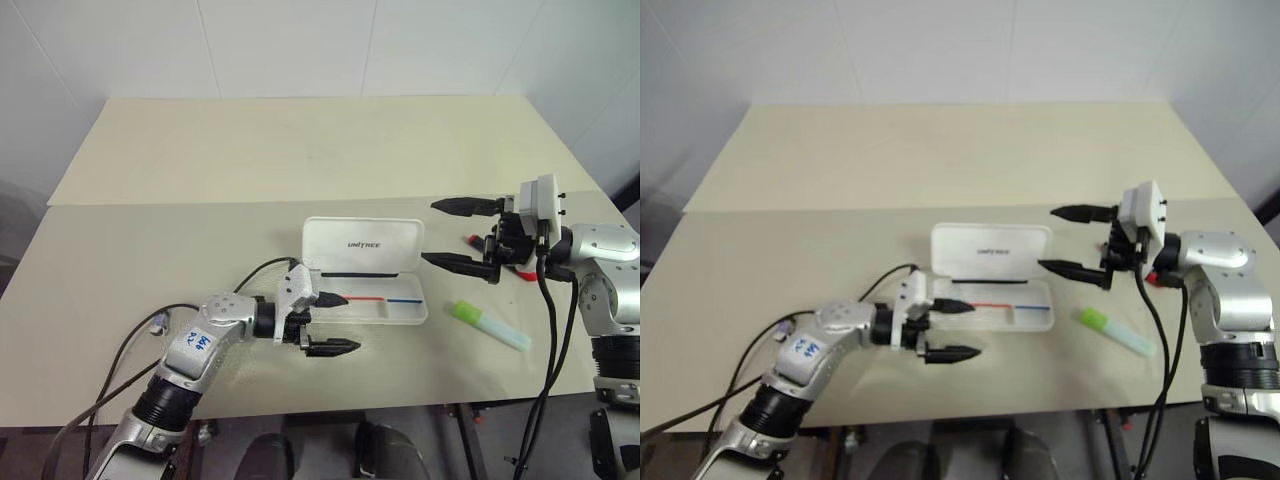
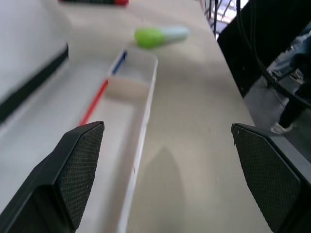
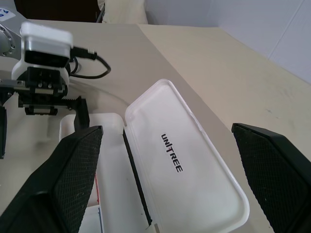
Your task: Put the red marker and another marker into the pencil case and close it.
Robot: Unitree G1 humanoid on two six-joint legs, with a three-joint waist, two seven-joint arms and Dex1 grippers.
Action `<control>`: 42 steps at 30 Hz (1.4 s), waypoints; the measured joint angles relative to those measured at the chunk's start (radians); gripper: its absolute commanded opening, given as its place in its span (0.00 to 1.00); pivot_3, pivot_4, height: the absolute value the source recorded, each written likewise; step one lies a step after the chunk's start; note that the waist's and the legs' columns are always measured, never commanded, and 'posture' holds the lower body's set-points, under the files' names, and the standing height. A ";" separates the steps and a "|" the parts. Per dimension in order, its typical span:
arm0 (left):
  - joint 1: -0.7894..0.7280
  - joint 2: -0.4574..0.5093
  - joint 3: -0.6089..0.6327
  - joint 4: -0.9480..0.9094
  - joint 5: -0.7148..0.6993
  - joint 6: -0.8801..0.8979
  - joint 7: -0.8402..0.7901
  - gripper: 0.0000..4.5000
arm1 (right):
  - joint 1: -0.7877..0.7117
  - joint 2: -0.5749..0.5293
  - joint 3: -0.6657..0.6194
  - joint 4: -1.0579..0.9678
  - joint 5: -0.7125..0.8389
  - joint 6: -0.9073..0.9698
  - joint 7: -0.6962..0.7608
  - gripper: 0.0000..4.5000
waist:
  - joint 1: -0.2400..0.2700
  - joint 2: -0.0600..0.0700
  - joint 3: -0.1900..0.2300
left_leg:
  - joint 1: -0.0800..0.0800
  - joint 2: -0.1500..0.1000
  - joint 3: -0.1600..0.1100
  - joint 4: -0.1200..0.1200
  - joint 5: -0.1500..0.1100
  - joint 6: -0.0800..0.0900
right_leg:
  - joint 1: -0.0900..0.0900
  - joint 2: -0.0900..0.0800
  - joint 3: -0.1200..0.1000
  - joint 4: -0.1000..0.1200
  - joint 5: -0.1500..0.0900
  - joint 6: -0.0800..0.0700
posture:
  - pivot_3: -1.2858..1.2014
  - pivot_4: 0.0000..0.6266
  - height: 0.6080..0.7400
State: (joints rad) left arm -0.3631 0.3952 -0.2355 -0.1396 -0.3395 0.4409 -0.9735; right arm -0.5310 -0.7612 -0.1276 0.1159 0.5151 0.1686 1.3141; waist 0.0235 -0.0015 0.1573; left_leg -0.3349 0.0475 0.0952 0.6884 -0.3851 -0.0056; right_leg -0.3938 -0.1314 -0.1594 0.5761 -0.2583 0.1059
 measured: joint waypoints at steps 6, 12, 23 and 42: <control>-0.002 -0.027 0.087 0.000 -0.088 -0.086 -0.050 1.00 | 0.001 0.000 -0.003 0.017 0.000 0.007 -0.020 1.00 | 0.002 0.000 0.000 | 0.000 0.000 0.000 0.000 0.000 0.000 | 0.000 0.000 0.000 0.000 0.000 0.000 | 0.52 0.24 1.00; 0.018 0.000 0.142 -0.027 -0.156 -0.093 -0.084 1.00 | 0.001 -0.029 -0.013 0.171 -0.050 -0.030 -0.017 1.00 | 0.000 0.000 0.000 | 0.000 0.000 0.000 0.000 0.000 0.000 | 0.000 0.000 0.000 0.000 0.000 0.000 | 0.52 0.24 1.00; -0.040 0.252 0.398 -0.189 -0.351 0.029 -0.086 1.00 | -0.135 -0.138 0.002 0.687 -0.250 -0.174 -0.032 1.00 | -0.007 0.000 0.000 | 0.000 0.001 0.000 0.001 0.000 0.000 | 0.001 0.000 0.000 0.000 0.000 0.000 | 0.52 0.24 1.00; -0.050 0.420 0.456 -0.201 -0.381 0.059 -0.118 1.00 | -0.360 -0.043 0.085 1.151 -0.521 -0.312 -0.220 0.70 | -0.034 0.002 0.002 | 0.000 0.000 0.000 -0.004 0.001 -0.001 | 0.000 0.000 0.001 -0.002 0.000 0.000 | 0.52 0.24 1.00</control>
State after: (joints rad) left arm -0.4131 0.8153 0.2201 -0.3408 -0.7206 0.4997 -1.0912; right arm -0.8911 -0.8040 -0.0426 1.2669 -0.0064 -0.1436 1.0938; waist -0.0101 0.0005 0.1589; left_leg -0.3349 0.0476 0.0957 0.6847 -0.3844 -0.0070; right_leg -0.3939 -0.1313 -0.1586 0.5742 -0.2583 0.1061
